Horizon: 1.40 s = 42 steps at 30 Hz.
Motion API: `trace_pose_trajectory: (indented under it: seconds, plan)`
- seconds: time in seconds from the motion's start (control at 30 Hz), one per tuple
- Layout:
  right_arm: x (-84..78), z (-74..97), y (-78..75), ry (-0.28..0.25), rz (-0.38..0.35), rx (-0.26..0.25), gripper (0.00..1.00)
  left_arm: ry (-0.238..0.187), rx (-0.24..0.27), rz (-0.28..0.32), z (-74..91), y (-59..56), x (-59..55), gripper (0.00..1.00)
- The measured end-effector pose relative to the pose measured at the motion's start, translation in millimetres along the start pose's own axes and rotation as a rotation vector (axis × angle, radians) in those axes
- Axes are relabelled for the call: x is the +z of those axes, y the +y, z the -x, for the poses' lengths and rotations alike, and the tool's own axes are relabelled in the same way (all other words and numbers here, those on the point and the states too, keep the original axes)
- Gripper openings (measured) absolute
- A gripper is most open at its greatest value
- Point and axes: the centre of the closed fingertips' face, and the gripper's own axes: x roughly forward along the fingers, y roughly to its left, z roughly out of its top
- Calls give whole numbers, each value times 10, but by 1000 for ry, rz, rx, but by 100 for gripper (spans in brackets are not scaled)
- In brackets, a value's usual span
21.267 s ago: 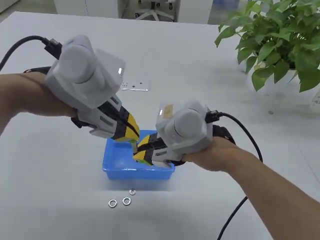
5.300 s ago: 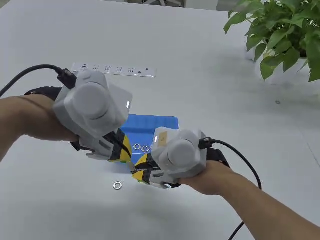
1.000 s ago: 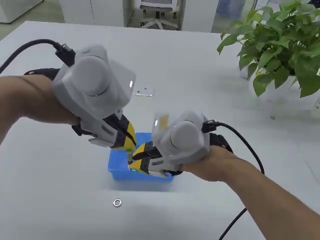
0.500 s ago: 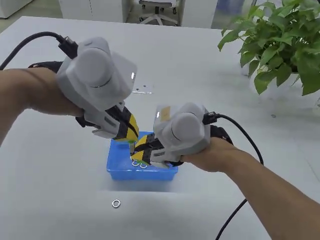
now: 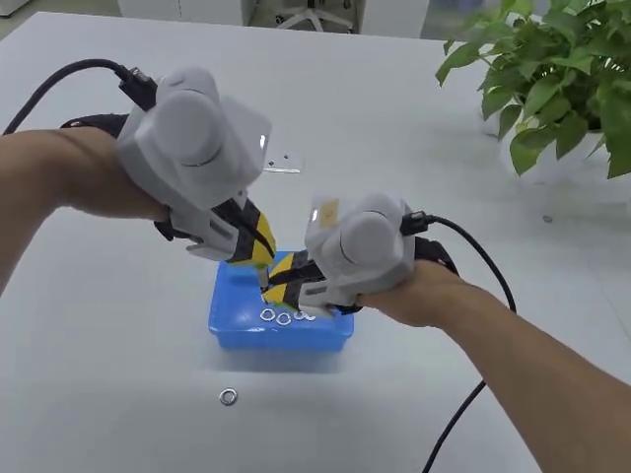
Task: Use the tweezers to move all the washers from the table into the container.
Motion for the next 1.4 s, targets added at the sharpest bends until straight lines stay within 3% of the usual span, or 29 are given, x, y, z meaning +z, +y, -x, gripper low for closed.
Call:
trace_pose_trajectory:
  seconds: [0.87,1.4]
  plan:
    - [-345,-224,-84,35,-32,33,10,5,-39,39,-340,89,-246,5]
    - [-432,-293,-83,42,-50,44,10,7,-49,47,-431,97,-291,5]
